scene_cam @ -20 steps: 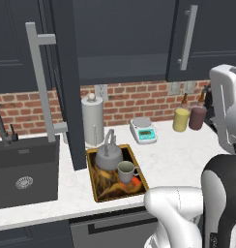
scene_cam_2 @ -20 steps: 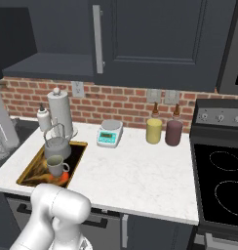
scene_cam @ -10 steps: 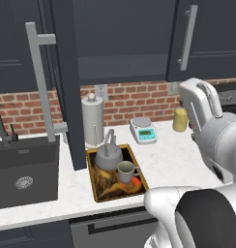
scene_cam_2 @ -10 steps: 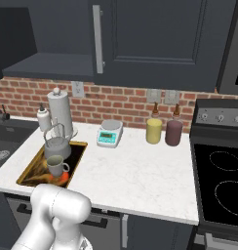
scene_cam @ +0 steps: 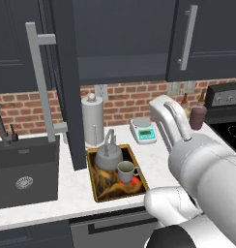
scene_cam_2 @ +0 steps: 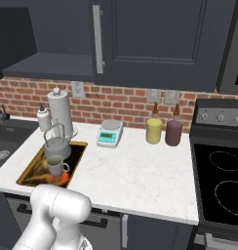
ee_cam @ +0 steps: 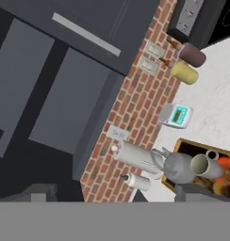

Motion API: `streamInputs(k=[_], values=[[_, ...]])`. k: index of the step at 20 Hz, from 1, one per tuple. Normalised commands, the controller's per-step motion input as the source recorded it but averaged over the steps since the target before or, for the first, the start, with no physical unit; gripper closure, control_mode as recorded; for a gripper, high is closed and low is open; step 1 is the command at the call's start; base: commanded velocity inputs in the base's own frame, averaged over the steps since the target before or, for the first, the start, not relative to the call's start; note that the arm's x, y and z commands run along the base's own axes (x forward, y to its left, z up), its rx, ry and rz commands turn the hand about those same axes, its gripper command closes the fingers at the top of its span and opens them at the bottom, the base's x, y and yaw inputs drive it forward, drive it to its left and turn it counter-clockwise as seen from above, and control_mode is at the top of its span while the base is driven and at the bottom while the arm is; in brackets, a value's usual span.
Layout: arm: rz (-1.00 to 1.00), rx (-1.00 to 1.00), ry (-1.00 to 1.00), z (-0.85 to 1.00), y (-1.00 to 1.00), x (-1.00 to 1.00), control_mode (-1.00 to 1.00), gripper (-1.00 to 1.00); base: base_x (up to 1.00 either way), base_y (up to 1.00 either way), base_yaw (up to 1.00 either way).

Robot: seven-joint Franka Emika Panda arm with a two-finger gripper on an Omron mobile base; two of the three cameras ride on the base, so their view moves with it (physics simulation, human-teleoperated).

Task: Pick the kettle from the counter and place it on the tray. Then pick the mug from the cabinet and place it on the tray. Then close the cabinet doors.

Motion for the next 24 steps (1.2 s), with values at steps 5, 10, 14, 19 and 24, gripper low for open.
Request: streamInputs(k=[5,10,14,19,24], values=[[0.0,0.0,0.0,-0.2,0.35,-0.13,-1.0,-1.0,0.0,0.0,0.0],[0.0,0.0,0.0,-0.19,0.35,-0.01,-1.0,-1.0,0.0,0.0,0.0],[0.0,0.0,0.0,-0.2,0.45,0.0,-1.0,-1.0,0.0,0.0,0.0],[-0.01,0.0,-0.07,-0.09,0.38,-0.01,-1.0,-1.0,0.0,0.0,0.0],[0.0,0.0,-0.12,-0.06,0.45,-0.02,-1.0,-1.0,0.0,0.0,0.0]])
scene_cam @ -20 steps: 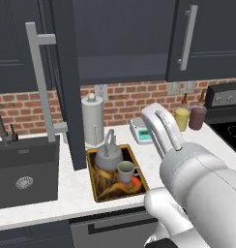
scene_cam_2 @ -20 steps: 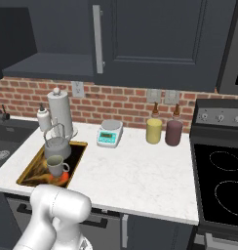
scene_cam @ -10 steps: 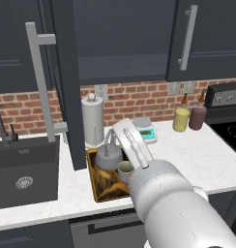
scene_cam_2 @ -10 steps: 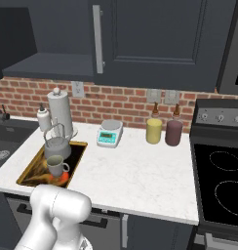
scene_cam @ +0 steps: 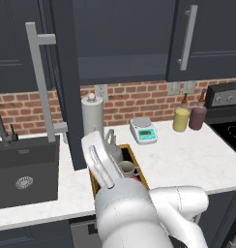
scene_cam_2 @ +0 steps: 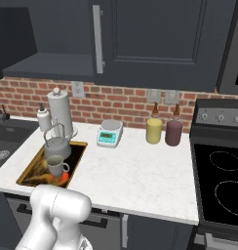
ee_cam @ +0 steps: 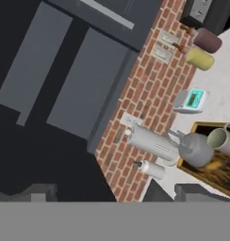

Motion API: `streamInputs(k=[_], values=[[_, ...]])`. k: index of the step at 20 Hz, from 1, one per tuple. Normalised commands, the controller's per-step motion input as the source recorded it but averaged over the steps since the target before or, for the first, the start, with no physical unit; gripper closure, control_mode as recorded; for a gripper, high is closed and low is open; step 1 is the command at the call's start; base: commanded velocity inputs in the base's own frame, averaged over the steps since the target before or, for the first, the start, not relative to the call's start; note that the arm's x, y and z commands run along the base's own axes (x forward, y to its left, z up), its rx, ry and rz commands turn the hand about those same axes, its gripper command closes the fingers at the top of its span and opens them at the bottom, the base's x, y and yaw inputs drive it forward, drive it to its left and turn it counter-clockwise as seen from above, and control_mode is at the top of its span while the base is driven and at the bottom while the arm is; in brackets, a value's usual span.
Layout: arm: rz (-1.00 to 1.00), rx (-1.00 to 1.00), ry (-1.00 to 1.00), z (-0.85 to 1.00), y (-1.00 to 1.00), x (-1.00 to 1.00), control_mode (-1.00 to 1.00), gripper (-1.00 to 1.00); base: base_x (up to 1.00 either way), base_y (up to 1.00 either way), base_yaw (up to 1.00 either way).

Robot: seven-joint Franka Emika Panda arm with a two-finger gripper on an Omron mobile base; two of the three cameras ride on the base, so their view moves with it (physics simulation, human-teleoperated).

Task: Pick the kettle from the counter and place it on the tray. Then pick the mug from the cabinet and place it on the tray. Then close the cabinet doors.

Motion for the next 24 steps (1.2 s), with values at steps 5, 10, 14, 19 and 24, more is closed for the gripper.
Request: streamInputs(k=[5,10,14,19,24], values=[[0.0,0.0,-0.08,-0.12,0.59,0.0,-1.0,-1.0,0.0,0.0,0.0],[0.0,0.0,-0.04,-0.2,0.61,0.03,-1.0,-1.0,0.0,0.0,0.0],[-0.01,0.0,-0.05,-0.2,0.63,0.11,-1.0,-1.0,0.0,0.0,0.0],[-0.02,0.0,-0.05,-0.17,0.6,0.15,-1.0,-1.0,0.0,0.0,0.0],[-0.08,0.0,-0.02,-0.16,0.61,0.49,-1.0,-1.0,0.0,0.0,0.0]])
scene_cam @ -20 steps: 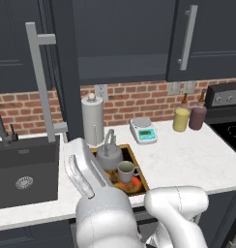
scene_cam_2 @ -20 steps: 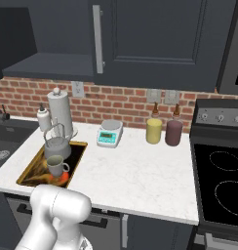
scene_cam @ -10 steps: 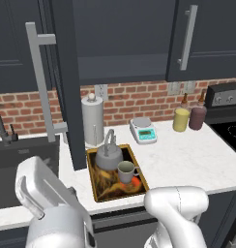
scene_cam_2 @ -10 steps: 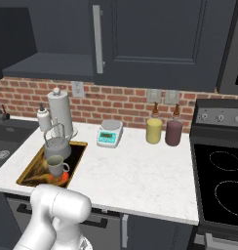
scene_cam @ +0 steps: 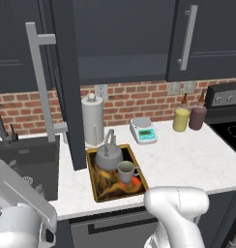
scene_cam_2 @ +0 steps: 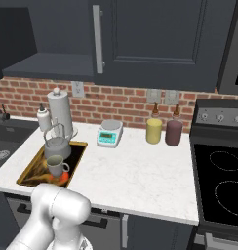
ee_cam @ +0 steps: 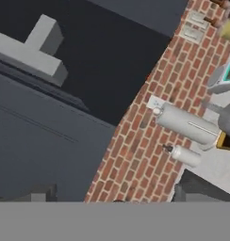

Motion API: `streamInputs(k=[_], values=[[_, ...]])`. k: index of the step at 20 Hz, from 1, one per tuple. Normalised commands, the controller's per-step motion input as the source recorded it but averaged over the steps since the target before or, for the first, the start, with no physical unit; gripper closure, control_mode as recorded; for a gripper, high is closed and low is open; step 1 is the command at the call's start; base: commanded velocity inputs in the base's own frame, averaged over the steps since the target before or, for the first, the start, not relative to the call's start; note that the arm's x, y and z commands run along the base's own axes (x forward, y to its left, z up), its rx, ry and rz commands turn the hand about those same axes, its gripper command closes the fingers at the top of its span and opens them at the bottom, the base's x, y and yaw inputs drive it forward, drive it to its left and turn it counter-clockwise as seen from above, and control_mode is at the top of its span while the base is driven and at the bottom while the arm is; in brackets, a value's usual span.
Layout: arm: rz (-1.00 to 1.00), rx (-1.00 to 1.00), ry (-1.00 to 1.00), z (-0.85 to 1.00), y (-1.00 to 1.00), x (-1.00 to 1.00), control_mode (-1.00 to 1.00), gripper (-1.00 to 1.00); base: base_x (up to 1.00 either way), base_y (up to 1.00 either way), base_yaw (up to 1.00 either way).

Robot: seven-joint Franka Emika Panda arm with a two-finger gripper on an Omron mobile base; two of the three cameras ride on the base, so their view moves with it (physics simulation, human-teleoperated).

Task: Pick the kettle from the counter and place it on the tray. Then pick the mug from the cabinet and place it on the tray. Then close the cabinet doors.

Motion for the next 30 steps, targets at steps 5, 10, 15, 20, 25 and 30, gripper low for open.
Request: streamInputs(k=[5,10,15,20,25,30], values=[[-0.16,0.0,-0.02,-0.14,0.56,0.82,-1.0,-1.0,0.0,0.0,0.0],[-0.14,0.0,0.0,-0.3,0.56,0.8,-1.0,-1.0,0.0,0.0,0.0],[-0.09,0.0,0.0,-0.42,0.58,0.62,-1.0,-1.0,0.0,0.0,0.0],[-0.08,0.0,0.0,-0.2,0.42,0.49,-1.0,-1.0,0.0,0.0,0.0],[-0.11,0.0,0.0,-0.02,0.39,0.56,-1.0,-1.0,0.0,0.0,0.0],[-0.14,0.02,-0.12,0.0,0.13,0.42,-1.0,-1.0,0.0,0.0,0.0]])
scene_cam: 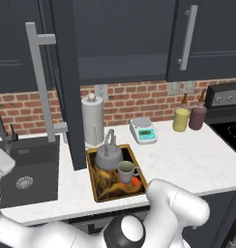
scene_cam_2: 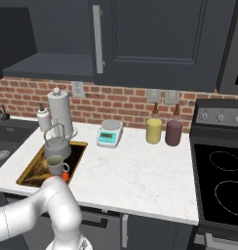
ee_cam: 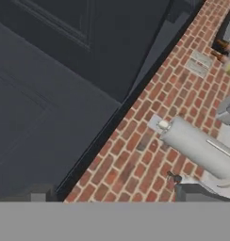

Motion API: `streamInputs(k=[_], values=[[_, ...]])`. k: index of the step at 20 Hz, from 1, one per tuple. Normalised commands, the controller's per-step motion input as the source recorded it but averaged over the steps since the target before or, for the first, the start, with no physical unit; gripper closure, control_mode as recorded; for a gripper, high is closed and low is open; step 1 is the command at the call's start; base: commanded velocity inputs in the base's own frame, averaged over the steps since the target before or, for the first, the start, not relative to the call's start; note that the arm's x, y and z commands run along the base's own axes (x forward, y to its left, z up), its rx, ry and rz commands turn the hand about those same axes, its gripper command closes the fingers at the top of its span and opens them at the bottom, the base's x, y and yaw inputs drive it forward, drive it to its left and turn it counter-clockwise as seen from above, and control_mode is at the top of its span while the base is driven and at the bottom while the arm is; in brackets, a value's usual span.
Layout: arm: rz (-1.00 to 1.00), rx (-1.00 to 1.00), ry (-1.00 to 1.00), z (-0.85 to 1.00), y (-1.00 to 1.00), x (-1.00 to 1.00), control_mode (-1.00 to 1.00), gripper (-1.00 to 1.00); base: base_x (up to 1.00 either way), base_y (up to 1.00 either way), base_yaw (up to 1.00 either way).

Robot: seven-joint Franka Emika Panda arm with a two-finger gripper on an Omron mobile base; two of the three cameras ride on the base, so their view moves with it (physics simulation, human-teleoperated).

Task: Pick the kettle from the counter and place it on the tray. Then pick the mug from the cabinet and place it on the tray. Then close the cabinet doors.

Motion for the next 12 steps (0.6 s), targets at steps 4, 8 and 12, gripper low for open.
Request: streamInputs(k=[4,8,12], values=[[-0.26,0.07,-0.37,0.0,-0.02,0.15,-1.0,-1.0,0.0,0.0,0.0],[-0.3,0.1,-0.36,0.01,-0.16,0.0,-1.0,-1.0,0.0,0.0,0.0],[-0.29,0.07,-0.12,0.0,-0.35,0.0,-1.0,-1.0,0.0,0.0,0.0]])
